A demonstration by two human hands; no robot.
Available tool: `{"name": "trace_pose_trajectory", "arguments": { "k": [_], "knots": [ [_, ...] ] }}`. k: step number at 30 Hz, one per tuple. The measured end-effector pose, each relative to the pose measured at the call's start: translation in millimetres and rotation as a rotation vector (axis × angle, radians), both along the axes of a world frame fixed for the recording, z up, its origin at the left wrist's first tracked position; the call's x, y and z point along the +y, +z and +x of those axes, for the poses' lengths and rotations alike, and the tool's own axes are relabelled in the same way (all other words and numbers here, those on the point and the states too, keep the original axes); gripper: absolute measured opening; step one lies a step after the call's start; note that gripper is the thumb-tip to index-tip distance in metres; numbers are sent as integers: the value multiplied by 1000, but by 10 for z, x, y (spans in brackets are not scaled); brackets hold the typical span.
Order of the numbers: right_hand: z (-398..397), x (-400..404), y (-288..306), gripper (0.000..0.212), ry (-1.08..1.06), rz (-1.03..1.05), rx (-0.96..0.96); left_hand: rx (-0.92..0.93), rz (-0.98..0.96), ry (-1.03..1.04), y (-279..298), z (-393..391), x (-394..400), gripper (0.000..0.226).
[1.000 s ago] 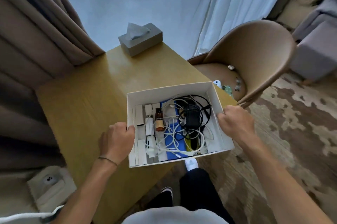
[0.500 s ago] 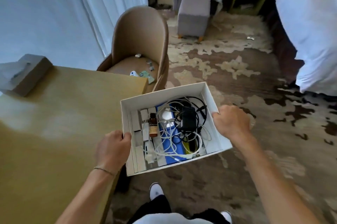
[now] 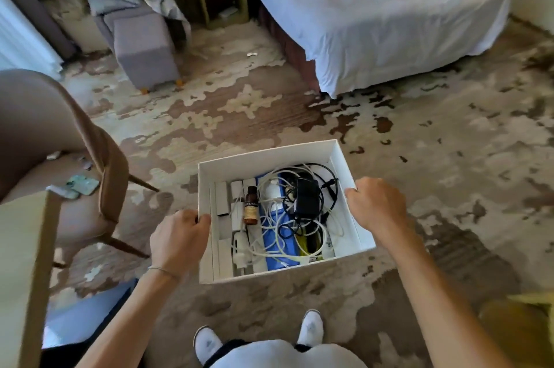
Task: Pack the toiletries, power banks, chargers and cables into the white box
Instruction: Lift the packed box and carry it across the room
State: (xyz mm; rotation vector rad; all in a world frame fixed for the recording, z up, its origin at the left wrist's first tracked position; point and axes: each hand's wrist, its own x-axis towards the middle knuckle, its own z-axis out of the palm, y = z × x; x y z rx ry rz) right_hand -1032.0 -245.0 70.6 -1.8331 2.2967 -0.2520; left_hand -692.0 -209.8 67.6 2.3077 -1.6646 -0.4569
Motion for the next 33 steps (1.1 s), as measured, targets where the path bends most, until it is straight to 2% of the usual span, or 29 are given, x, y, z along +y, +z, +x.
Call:
{"name": "trace_pose_trajectory", "arguments": {
  "k": [6, 13, 17, 25, 29, 33],
  "knots": [
    [-1393, 504, 22, 40, -267, 9, -7, 9, 21, -241, 11, -1435, -350, 43],
    [-2575, 1312, -98, 36, -575, 17, 14, 5, 41, -580, -99, -2971, -687, 43],
    [-3124, 1719, -246, 38, -773, 9, -71, -26, 30, -751, -140, -3827, -786, 44],
    [-4116, 2264, -415, 32, -1110, 23, -370, -41, 78, -966, -280, -5354, -754, 41],
    [-4487, 2526, -428, 33, -1226, 35, -387, -31, 127, -1047, -396, -5999, -685, 42],
    [-4788, 2801, -433, 34, -1312, 38, -308, -36, 153, -1134, -468, -6594, -565, 43]
  ]
}}
